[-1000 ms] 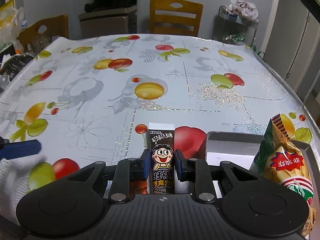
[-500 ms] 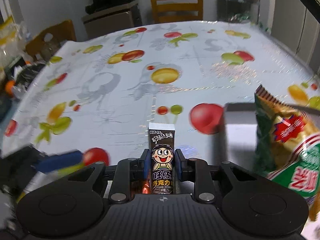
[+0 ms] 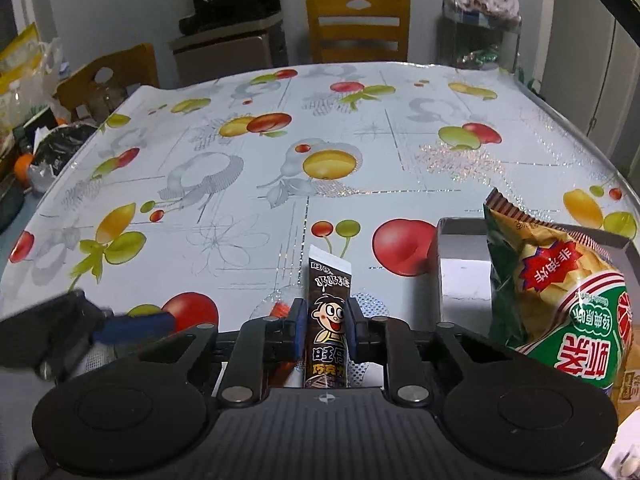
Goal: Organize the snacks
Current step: 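Grasp the orange candy bar with the left gripper while the right gripper grasps the cartoon tube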
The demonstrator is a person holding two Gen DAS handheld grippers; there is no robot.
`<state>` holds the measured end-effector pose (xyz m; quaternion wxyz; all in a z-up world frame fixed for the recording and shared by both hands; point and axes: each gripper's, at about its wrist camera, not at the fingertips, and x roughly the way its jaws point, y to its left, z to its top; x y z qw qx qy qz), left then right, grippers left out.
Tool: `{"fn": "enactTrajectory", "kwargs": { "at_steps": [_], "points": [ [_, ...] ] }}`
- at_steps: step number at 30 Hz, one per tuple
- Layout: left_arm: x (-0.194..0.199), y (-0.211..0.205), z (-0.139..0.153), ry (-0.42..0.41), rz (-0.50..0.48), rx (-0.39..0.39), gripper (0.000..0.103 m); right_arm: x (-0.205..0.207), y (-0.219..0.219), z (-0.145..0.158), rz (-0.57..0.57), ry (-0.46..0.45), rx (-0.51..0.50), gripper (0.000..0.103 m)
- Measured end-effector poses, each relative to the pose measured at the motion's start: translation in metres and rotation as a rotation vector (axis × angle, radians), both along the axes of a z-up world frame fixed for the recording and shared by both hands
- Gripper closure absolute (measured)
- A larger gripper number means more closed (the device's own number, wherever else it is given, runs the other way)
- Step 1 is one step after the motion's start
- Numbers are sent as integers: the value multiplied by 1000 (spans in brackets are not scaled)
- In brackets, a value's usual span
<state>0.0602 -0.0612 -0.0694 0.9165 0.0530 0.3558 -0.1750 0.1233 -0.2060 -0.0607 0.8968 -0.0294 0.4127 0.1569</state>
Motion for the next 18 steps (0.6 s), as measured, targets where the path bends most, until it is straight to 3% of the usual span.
{"fn": "enactTrajectory", "kwargs": {
  "at_steps": [6, 11, 17, 18],
  "points": [
    [4, 11, 0, -24, 27, -12, 23, -4, -7, 0, -7, 17, 19, 80],
    [11, 19, 0, -43, 57, -48, 46, -16, -9, 0, 17, 18, 4, 79],
    [13, 16, 1, -44, 16, -77, 49, -16, -3, -6, 26, 31, -23, 71],
    [13, 15, 1, -47, 9, -75, 59, -16, -2, -7, 25, 29, -26, 71]
  ]
}}
